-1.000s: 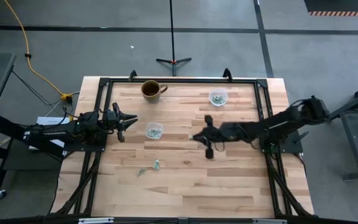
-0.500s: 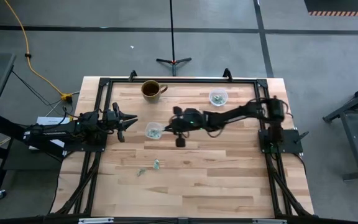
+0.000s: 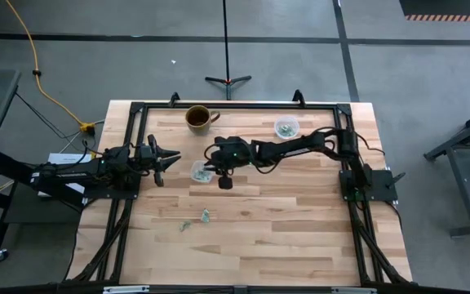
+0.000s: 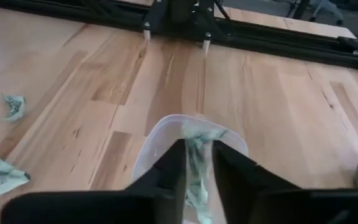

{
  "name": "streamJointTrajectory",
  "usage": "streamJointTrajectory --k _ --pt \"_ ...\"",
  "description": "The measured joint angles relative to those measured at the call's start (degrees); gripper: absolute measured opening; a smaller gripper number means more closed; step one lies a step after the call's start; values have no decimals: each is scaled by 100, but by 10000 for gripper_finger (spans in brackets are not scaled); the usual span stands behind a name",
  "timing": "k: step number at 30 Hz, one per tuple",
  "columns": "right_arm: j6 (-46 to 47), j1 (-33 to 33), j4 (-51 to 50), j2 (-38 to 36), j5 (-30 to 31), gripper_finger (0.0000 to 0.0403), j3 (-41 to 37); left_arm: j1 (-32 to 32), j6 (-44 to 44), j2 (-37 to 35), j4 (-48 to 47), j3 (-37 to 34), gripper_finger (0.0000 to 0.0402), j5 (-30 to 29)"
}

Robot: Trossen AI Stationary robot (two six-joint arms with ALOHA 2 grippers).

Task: Pick and place Stevia / Truvia into bins
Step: Put the stevia packet into the bottom container

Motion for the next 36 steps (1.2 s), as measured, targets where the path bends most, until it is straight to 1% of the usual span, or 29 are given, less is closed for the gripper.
streamJointTrajectory --k 7,9,12,14,17,19,24,27,30,34,36 --pt "288 -68 -37 -94 -35 169 2 0 0 0 0 0 106 1" --pt "343 -72 -352 -301 -52 187 -50 0 0 0 0 0 106 1" --pt "339 -23 -676 -797 -15 197 -411 0 0 0 -2 0 106 6" --pt "454 43 -749 -1185 216 197 -856 0 -2 0 0 0 106 37" --pt "660 156 -475 -1866 550 185 -1882 0 -2 0 1 0 106 38" --pt "815 228 -12 -2469 775 172 -2697 0 0 -1 0 0 106 35" --pt "1062 498 1346 -4235 1505 138 -4753 0 0 0 6 0 106 28" --pt "1105 634 2117 -5308 2047 123 -5682 0 0 -2 9 0 106 16" --pt "1115 695 2428 -6249 2589 113 -6414 0 0 0 38 0 106 16" --pt "1231 699 2363 -7395 2628 105 -7060 0 1 -2 52 0 106 11" --pt "1308 702 2058 -7966 2566 103 -7224 0 38 -2 50 0 106 10"
